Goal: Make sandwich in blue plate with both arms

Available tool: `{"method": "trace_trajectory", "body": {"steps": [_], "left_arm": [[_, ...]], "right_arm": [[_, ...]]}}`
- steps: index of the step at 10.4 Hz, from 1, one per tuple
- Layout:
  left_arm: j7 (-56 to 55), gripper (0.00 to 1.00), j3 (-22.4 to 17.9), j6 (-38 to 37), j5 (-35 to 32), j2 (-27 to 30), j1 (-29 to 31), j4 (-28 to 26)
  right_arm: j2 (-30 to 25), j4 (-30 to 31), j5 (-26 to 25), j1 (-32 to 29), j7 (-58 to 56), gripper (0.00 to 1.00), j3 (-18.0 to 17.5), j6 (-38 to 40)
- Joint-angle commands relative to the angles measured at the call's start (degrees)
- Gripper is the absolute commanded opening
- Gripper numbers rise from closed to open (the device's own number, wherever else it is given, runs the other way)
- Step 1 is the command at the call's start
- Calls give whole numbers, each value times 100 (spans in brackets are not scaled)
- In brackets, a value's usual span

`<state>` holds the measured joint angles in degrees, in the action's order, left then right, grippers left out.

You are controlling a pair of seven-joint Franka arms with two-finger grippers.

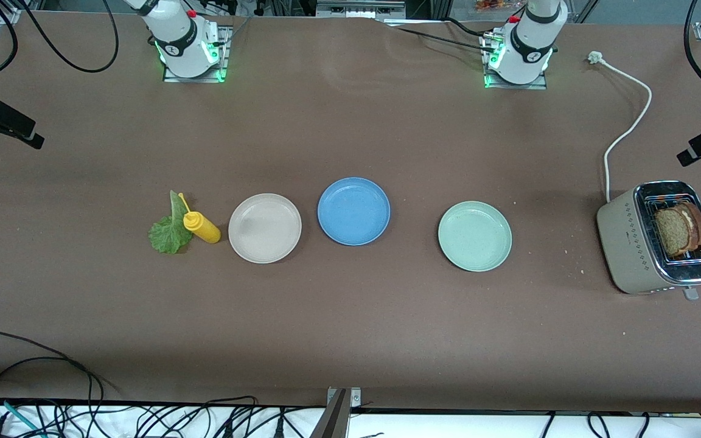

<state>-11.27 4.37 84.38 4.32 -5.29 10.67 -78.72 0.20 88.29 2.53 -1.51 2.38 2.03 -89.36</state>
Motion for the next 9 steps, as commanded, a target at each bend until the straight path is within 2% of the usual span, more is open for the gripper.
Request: {"method": "trace_trajectory", "body": {"steps": [1, 6, 9], "left_arm": [[81, 100, 81, -53, -177, 28, 14, 49], [64, 100, 108, -53, -282, 28, 23, 41], [98, 100, 55, 26, -474, -314, 268, 32]], "right_arm": [[-20, -110, 81, -7, 0, 100, 8, 130], [-56, -110, 90, -7, 0, 100, -27, 209], [-47, -110, 90, -7, 17, 100, -27, 209]]}}
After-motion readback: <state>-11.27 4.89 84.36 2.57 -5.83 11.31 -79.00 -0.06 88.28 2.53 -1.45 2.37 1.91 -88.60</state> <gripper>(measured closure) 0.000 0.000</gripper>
